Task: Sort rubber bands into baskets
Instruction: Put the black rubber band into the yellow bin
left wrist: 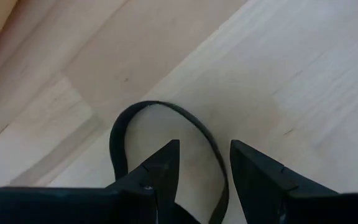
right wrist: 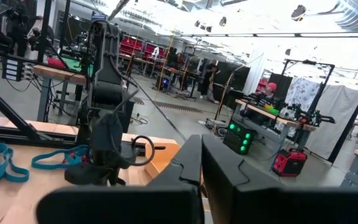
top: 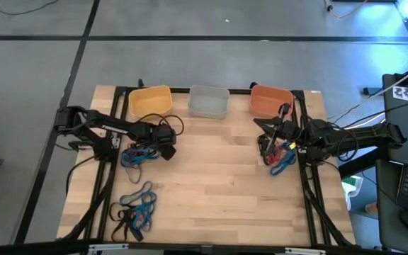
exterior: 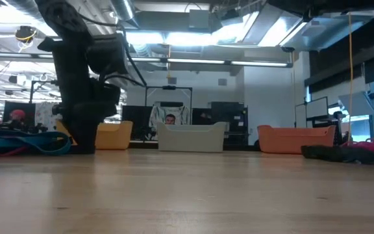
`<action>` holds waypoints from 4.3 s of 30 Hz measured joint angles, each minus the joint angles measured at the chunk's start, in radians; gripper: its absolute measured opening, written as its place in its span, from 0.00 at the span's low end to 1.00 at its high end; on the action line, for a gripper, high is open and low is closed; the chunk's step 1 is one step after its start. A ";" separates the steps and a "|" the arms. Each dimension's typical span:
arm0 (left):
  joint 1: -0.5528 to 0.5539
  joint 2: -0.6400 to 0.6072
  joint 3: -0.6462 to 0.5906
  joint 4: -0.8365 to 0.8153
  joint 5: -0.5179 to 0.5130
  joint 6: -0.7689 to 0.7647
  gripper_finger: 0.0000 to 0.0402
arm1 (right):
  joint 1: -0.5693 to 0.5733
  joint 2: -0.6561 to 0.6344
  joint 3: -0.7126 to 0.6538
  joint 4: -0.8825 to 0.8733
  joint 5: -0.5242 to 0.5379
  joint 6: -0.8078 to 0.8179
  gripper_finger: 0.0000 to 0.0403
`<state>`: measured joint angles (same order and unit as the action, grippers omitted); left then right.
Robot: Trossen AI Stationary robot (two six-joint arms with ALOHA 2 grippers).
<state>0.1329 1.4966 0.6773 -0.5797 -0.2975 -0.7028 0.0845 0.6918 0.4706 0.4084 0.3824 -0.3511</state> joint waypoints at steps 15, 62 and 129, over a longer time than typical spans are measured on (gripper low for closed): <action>-0.002 0.015 0.001 0.044 0.001 0.101 0.17 | 0.000 0.000 0.000 0.000 0.014 -0.004 0.04; 0.005 -0.527 0.122 0.072 -0.559 0.401 0.05 | 0.000 0.000 0.000 0.000 0.014 -0.003 0.04; 0.018 -0.304 0.121 -0.100 -0.064 0.477 0.33 | 0.000 0.000 -0.001 -0.016 0.013 -0.003 0.04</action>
<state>0.1512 1.1931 0.7979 -0.6801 -0.3612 -0.2263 0.0849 0.6920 0.4698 0.3927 0.3958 -0.3542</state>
